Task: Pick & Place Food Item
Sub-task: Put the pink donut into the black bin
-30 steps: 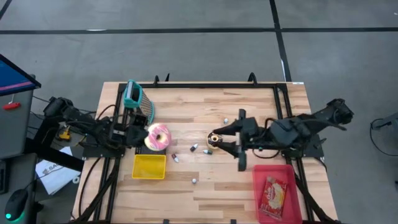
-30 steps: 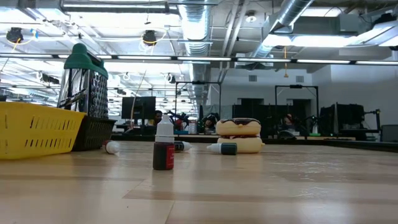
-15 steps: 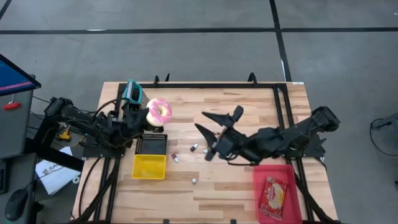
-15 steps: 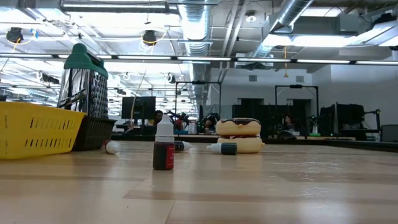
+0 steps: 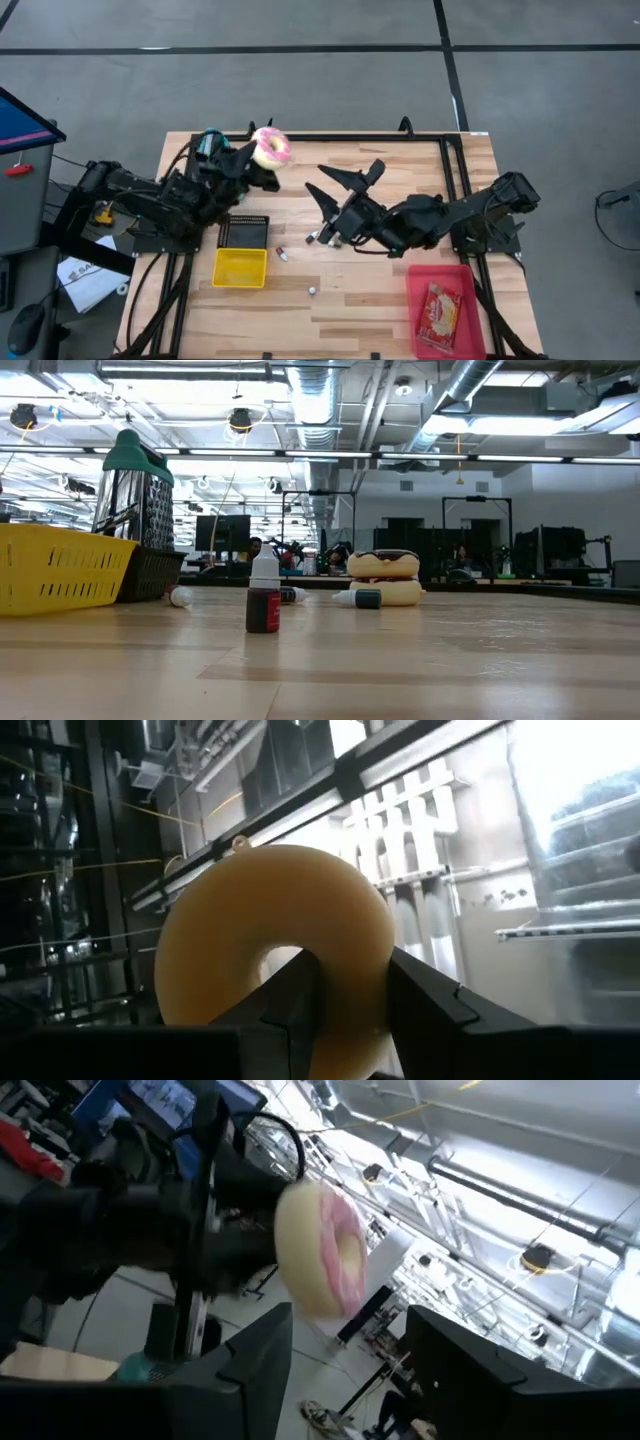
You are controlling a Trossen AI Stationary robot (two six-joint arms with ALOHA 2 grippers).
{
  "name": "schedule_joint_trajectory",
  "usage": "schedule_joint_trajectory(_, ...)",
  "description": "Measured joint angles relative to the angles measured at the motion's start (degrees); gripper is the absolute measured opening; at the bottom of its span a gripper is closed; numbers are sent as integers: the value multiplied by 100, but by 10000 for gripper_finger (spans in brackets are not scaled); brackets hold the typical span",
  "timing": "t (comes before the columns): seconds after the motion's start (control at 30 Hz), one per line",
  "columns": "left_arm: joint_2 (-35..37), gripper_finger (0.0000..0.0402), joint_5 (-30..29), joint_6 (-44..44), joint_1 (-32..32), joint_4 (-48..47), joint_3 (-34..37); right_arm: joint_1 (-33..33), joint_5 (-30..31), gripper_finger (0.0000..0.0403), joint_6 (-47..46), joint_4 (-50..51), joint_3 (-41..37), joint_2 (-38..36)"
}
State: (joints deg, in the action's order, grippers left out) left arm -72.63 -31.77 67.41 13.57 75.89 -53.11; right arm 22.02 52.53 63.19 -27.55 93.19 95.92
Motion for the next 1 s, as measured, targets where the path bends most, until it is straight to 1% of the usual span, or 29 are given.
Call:
schedule_joint_trajectory(0.2, -390, 102, 9, 335, -132, 18, -478, -202, -33, 190, 230, 27, 0, 4)
schedule_joint_trajectory(0.33, -523, 102, 10, 361, -145, 14, -667, -289, -88, 190, 682, 52, 0, 4)
schedule_joint_trajectory(0.53, -561, 102, -24, 383, -165, -2, -741, -439, -213, 190, 770, 50, 0, 4)
schedule_joint_trajectory(0.67, -559, 102, -155, 403, -128, -4, -745, -551, -465, 188, 886, 51, -2, 4)
schedule_joint_trajectory(1.0, -559, 102, -225, 492, -128, -3, -745, -885, -948, 173, 930, 48, -2, 4)
